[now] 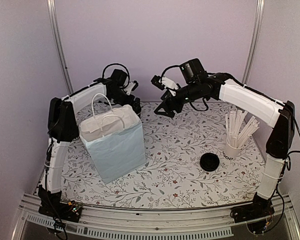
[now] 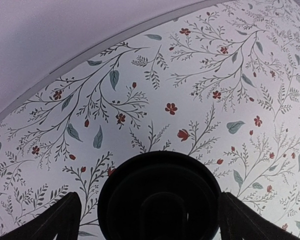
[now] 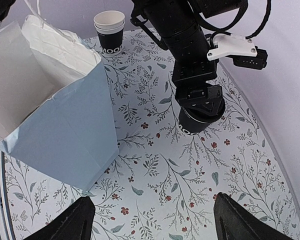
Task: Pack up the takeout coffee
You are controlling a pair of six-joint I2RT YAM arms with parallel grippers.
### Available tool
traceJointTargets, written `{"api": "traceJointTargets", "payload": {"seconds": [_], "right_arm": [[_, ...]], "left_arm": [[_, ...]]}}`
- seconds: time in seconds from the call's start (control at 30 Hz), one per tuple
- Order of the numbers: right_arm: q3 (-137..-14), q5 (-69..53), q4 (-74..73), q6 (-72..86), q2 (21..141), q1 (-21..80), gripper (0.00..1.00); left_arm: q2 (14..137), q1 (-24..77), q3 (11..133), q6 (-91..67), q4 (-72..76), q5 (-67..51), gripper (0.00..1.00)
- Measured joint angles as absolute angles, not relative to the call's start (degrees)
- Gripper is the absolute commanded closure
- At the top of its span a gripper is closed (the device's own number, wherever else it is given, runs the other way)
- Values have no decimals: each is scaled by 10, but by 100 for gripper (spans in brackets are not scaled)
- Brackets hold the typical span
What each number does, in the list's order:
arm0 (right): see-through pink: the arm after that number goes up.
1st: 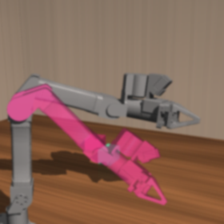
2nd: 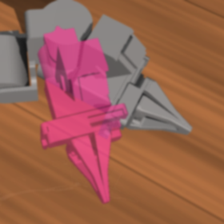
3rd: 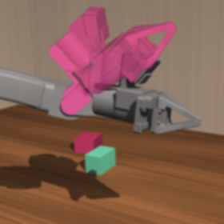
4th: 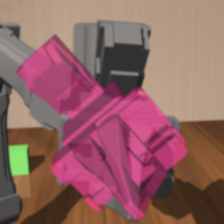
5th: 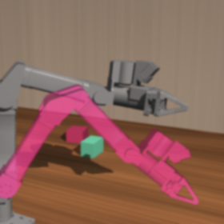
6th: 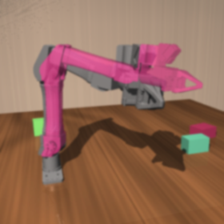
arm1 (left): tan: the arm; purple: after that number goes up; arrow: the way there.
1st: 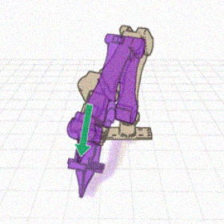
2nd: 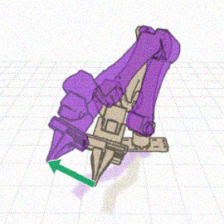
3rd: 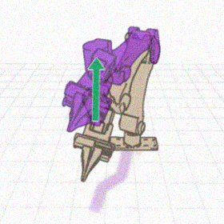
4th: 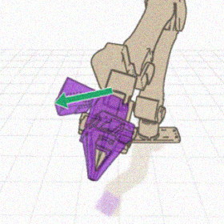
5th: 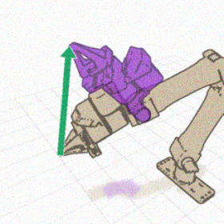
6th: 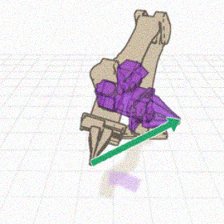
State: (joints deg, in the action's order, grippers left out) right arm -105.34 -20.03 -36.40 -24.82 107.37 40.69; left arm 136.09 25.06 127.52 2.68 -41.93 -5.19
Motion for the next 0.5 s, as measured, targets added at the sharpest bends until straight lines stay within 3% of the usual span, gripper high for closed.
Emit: {"api": "traceJointTargets", "payload": {"seconds": [0.23, 0.5], "right_arm": [[-1053, -201, -364, -248, 1074, 407, 15], [-1053, -201, -364, -248, 1074, 407, 15]], "left_arm": [[1362, 251, 1275, 34, -422, -34, 2], [1369, 251, 1277, 35, -425, -38, 22]]}}
